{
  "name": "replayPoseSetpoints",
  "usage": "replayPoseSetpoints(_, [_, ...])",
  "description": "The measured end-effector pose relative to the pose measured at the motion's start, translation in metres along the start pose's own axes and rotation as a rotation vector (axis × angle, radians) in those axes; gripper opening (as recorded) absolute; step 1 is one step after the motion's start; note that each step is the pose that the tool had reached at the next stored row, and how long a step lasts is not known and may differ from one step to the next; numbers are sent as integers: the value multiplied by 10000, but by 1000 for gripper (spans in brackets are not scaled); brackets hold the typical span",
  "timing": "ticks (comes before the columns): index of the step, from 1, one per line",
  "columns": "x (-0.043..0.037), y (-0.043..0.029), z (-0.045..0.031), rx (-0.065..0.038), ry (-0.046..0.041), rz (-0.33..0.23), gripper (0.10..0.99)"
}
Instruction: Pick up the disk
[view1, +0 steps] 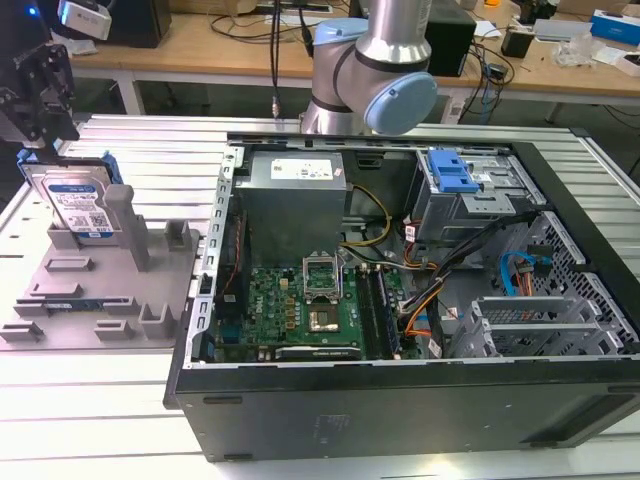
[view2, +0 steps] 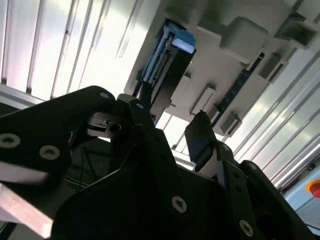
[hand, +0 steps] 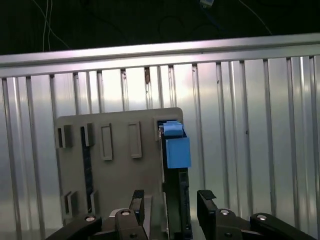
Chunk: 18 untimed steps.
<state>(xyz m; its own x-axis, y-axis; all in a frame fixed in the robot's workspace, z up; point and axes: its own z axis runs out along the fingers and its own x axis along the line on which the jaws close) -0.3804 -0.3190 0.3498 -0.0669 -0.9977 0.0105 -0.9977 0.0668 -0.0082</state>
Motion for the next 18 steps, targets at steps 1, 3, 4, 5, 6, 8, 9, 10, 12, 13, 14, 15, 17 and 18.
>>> replayPoseSetpoints(1, [-26,4,11,3,8,-35,541])
replayPoseSetpoints(3, [-91,49,58,7,35,-114,541])
replayPoseSetpoints(4, [-100,69,71,7,47,-135,541])
replayPoseSetpoints(5, [-110,92,85,8,63,-162,541])
replayPoseSetpoints(6, [-126,129,96,11,89,-206,541])
replayPoseSetpoints(8, [-146,167,99,14,114,-255,541])
replayPoseSetpoints(9, [-156,193,99,16,137,-297,541])
replayPoseSetpoints(10, [-159,208,99,18,152,-324,541])
replayPoseSetpoints(12, [-163,237,99,19,173,-391,541])
replayPoseSetpoints(13, [-164,250,99,21,182,-426,541])
replayPoseSetpoints(14, [-162,273,99,23,198,-476,541])
replayPoseSetpoints(15, [-160,307,98,25,217,-547,541])
replayPoseSetpoints(17, [-158,326,98,26,228,-595,541])
replayPoseSetpoints(18, [-158,326,98,26,228,-596,541])
